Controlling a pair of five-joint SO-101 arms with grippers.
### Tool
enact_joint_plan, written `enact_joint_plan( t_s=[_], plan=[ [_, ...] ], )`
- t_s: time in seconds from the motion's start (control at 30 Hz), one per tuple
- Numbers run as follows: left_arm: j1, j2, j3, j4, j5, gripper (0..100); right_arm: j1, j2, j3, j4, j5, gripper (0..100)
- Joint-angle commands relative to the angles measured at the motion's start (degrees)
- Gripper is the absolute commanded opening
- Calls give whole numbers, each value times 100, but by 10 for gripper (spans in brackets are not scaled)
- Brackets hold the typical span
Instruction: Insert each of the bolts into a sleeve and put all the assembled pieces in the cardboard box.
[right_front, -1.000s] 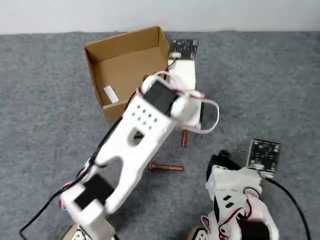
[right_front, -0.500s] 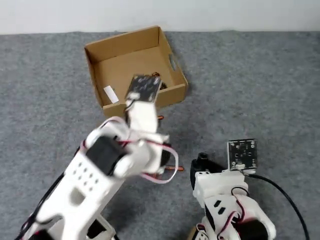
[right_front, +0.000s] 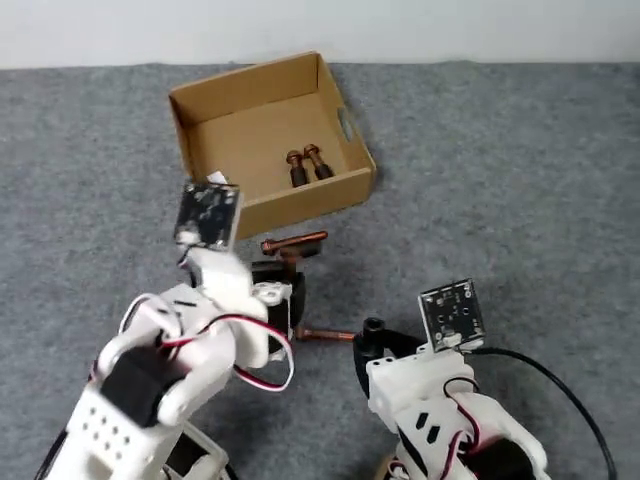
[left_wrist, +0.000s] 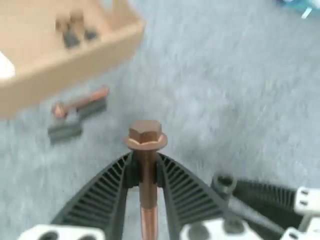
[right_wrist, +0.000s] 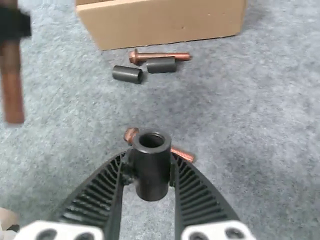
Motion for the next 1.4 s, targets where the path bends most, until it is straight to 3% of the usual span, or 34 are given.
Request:
enact_joint_plan(
  t_s=[0.0,0.2,0.4,0.6,1.0,1.37],
  plan=[
    [-35,-782,505,-1222,-158,4,-145,66,-167,-40,62,8],
    [-18,-1785,1473,-2505,-132,4,-558,75,-158,-92,70,9],
    [-9,-2198,1991,-3051,-132,4,-1130,75,-149,-171,536,9],
    [396,-2233,2053,-3051,62,4,-1174,75,-149,-567,958,9],
    [422,-2242,2167,-2664,149,4,-1174,75,149,-1279,1626,9],
    [642,-2242,2290,-2505,149,4,-1174,75,149,-1279,1705,9]
  ],
)
